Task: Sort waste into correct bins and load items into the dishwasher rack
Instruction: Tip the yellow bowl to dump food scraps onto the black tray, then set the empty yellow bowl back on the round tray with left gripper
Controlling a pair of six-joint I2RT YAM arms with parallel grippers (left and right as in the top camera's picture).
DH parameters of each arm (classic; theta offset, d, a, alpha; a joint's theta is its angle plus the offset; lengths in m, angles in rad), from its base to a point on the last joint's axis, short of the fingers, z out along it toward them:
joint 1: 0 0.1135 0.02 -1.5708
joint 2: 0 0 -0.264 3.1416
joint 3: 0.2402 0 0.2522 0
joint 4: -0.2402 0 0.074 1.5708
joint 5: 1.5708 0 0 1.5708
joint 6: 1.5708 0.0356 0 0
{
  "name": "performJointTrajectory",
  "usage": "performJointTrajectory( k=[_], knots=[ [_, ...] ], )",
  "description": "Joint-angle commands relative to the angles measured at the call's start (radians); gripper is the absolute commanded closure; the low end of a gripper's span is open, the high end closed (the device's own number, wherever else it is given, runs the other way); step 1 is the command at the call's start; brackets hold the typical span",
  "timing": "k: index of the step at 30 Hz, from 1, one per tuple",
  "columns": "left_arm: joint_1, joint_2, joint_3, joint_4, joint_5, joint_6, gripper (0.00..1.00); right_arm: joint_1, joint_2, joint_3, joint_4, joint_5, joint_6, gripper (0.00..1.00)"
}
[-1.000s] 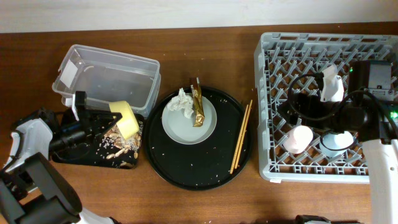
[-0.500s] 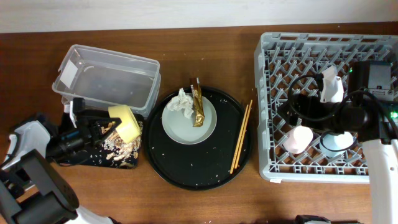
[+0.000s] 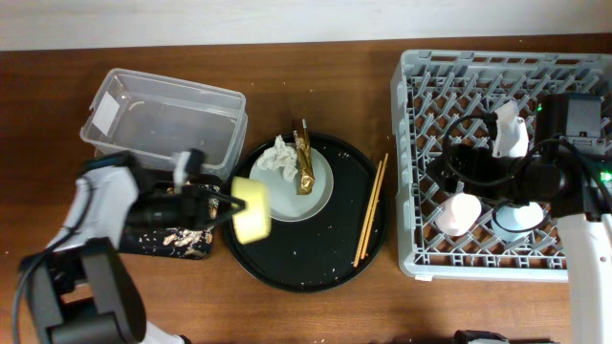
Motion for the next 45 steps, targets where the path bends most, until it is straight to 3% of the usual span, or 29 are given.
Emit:
performJointTrajectory(
  k=[1, 5, 7, 9, 10, 14, 15, 21, 29, 30, 32, 35, 36, 39, 45],
  knots=[
    [-0.16, -0.023, 0.004, 0.053, -0.014, -0.128, 1.0, 0.007, 0.002, 0.007, 0.0, 0.009, -0.014, 0.06],
    [-0.227, -0.025, 0.092, 0.072, -0.103, -0.261, 0.99, 0.007, 0.002, 0.007, 0.0, 0.009, -0.014, 0.06],
    [-0.245, -0.055, 0.14, 0.192, -0.285, -0.531, 1.0, 0.007, 0.002, 0.007, 0.0, 0.009, -0.014, 0.06],
    [-0.293, -0.111, 0.154, 0.325, -0.565, -0.837, 0.99, 0.007, 0.002, 0.007, 0.0, 0.009, -0.014, 0.06],
    [-0.336, -0.145, 0.154, 0.363, -0.661, -0.913, 1.0, 0.007, 0.002, 0.007, 0.0, 0.009, -0.014, 0.06],
    [-0.564, -0.202, 0.154, 0.419, -0.988, -1.128, 0.99, 0.007, 0.002, 0.007, 0.003, 0.009, -0.014, 0.06],
    [-0.715, -0.198, 0.135, 0.457, -1.122, -1.225, 1.0, 0.007, 0.002, 0.007, 0.006, 0.009, -0.014, 0.05],
    [-0.993, -0.198, 0.042, 0.579, -1.397, -1.453, 1.0, 0.007, 0.002, 0.007, 0.005, 0.009, -0.014, 0.04],
    [-1.06, -0.131, -0.027, 0.707, -1.439, -1.486, 0.96, 0.007, 0.002, 0.007, 0.005, 0.009, -0.014, 0.02],
    [-1.06, -0.123, -0.027, 0.713, -1.438, -1.486, 0.89, 0.007, 0.002, 0.007, 0.004, 0.009, -0.014, 0.03],
    [-1.056, -0.121, -0.008, 0.701, -1.431, -1.474, 0.6, 0.007, 0.002, 0.007, 0.005, 0.011, -0.014, 0.02],
    [-1.029, -0.121, 0.091, 0.637, -1.427, -1.438, 0.44, 0.007, 0.002, 0.007, 0.003, 0.036, -0.014, 0.02],
    [-1.004, -0.121, 0.166, 0.613, -1.428, -1.403, 0.32, 0.007, 0.002, 0.007, 0.004, 0.035, -0.014, 0.02],
    [-0.928, -0.121, 0.286, 0.63, -1.442, -1.334, 0.24, 0.007, 0.002, 0.007, 0.004, 0.036, -0.014, 0.02],
    [-0.674, -0.043, 0.317, 0.89, -1.432, -1.203, 0.21, 0.007, 0.002, 0.007, 0.003, 0.035, -0.014, 0.02]
  ],
)
